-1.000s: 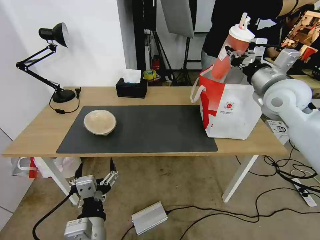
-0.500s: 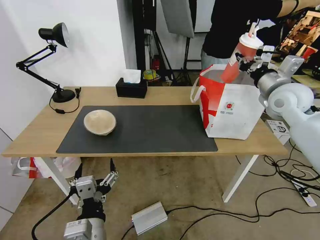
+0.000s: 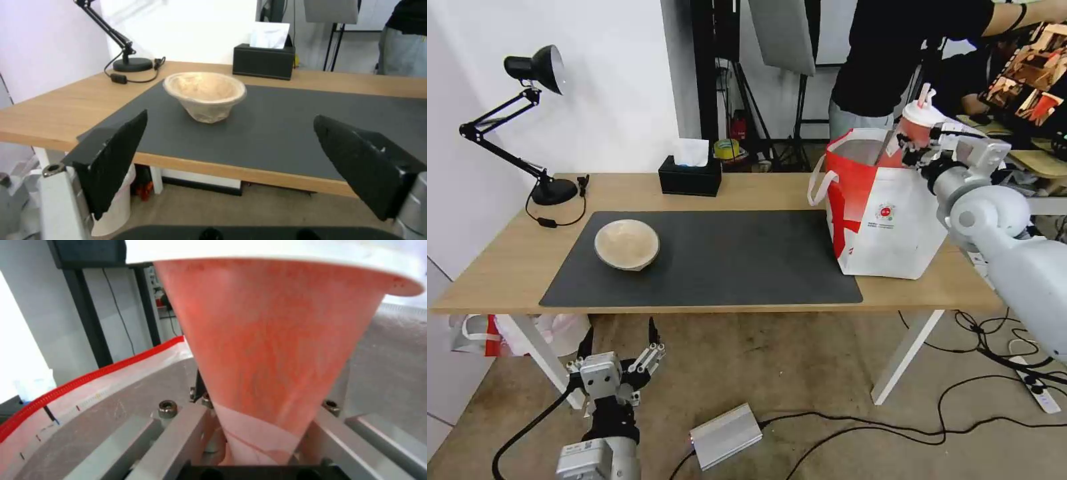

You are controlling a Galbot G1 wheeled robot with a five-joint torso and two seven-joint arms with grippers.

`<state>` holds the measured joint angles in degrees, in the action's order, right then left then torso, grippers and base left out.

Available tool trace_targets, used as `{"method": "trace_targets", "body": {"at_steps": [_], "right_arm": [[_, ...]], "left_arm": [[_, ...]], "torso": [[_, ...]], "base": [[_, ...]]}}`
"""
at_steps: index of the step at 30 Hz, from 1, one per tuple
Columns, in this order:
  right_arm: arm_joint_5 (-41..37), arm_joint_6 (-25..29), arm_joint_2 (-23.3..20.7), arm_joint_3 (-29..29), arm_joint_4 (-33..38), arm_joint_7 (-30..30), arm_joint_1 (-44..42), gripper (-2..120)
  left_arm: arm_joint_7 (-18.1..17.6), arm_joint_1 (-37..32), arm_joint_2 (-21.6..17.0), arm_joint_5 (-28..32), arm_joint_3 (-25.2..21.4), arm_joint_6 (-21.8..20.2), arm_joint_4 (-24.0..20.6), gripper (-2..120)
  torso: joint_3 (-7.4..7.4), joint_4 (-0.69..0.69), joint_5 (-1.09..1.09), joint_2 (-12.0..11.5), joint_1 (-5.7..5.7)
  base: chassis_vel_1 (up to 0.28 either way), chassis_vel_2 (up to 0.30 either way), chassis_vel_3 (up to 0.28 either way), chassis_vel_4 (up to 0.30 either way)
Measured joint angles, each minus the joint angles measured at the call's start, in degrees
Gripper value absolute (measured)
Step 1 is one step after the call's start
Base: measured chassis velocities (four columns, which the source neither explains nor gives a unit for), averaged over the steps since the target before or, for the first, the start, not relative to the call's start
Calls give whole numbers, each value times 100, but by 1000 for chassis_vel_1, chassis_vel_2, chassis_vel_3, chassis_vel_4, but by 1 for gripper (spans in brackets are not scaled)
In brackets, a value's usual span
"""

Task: Pick up the trash from the table and place it into the takeout bag.

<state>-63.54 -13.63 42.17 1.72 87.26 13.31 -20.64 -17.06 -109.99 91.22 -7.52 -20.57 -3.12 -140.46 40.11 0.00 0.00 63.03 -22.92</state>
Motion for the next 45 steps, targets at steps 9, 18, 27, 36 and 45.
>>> {"method": "trace_targets", "body": {"at_steps": [9, 18, 27, 36, 45], "right_arm": [[15, -41, 37, -50, 36, 48, -14, 7], [-25, -135, -26, -107, 190, 132, -30, 38], [-40, -247, -82, -159, 348, 163, -12, 69], [-35, -296, -218, -181, 466, 180, -10, 99], [-33, -328, -442, -195, 600, 184, 41, 100]], "left_arm": [[0, 0, 0, -2, -1, 5, -2, 100], [2, 36, -1, 19, 1, 118, 8, 100], [15, 9, -3, 19, 11, 125, 7, 100], [20, -40, -3, -19, 11, 125, -57, 100], [27, -113, -2, -70, 5, 125, -158, 100]], "torso": [[0, 0, 0, 0, 0], [0, 0, -1, 0, 0], [0, 0, -1, 0, 0], [0, 0, 0, 0, 0], [0, 0, 0, 0, 0]], "base": [[0, 0, 0, 0], [0, 0, 0, 0], [0, 0, 0, 0], [0, 0, 0, 0], [0, 0, 0, 0]]}}
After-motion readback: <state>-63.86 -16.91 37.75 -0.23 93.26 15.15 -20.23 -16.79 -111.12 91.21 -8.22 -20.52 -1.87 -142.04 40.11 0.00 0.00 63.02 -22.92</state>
